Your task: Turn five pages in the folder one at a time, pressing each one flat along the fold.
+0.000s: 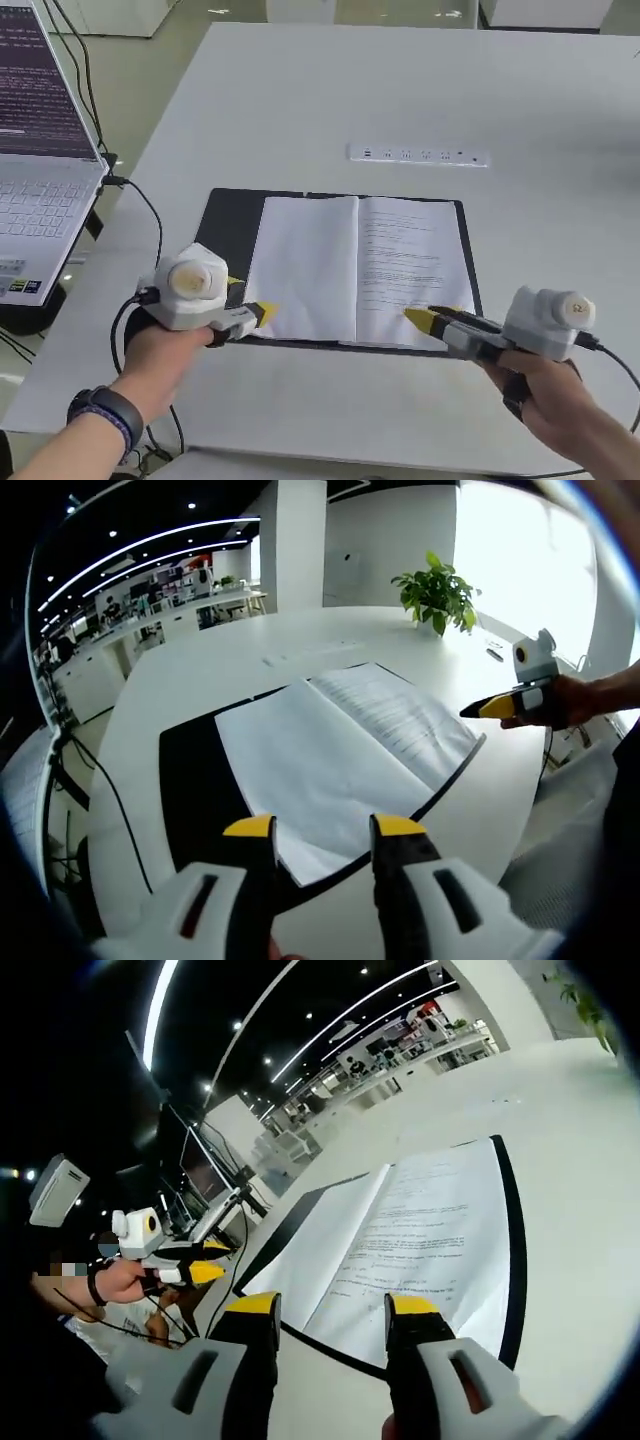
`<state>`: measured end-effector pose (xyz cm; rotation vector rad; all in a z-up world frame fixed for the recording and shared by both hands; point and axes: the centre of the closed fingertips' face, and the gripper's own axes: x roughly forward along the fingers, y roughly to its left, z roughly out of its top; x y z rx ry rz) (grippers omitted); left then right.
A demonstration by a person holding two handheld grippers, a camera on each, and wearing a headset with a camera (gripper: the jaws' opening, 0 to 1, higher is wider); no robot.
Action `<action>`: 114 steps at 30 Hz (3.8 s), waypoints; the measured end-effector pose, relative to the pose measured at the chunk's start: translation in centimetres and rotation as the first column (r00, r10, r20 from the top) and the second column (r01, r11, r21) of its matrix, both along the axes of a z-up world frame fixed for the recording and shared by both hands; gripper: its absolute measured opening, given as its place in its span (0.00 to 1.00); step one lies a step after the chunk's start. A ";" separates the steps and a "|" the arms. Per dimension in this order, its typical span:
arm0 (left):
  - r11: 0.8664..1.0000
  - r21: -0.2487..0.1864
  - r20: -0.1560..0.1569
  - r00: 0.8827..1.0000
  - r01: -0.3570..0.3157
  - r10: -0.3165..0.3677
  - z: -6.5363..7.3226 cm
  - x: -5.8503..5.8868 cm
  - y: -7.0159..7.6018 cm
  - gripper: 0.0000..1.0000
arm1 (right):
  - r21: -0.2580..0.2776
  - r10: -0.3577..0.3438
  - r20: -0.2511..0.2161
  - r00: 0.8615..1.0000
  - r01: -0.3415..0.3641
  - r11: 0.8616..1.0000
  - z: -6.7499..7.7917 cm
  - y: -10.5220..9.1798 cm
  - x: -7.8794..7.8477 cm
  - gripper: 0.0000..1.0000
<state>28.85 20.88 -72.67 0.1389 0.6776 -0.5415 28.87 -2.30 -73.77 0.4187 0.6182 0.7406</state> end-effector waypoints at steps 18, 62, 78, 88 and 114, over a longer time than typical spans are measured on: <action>0.999 -0.022 0.053 0.998 -0.044 0.045 3.4 -2.4 2.2 0.59 | -0.154 -0.013 0.116 0.993 0.031 0.988 3.0 -5.2 -2.2 0.60; 0.984 -0.064 0.063 0.985 0.164 -0.160 4.3 0.4 -9.3 0.75 | -0.153 -0.155 0.080 0.985 0.166 0.974 3.0 -10.0 -5.7 0.70; 0.929 -0.007 0.061 0.927 0.370 -0.369 2.6 2.9 -18.9 0.73 | -0.147 -0.189 0.043 0.981 0.193 0.970 2.3 -10.5 -6.2 0.68; 0.906 -0.033 0.026 0.907 0.422 -0.421 -0.3 3.4 -24.4 0.73 | -0.139 -0.199 0.033 0.979 0.201 0.970 2.5 -10.3 -6.1 0.68; 0.890 0.087 -0.094 0.893 0.447 -0.439 -8.5 3.7 -28.9 0.76 | -0.146 -0.205 -0.022 0.979 0.199 0.969 1.4 -11.4 -6.3 0.66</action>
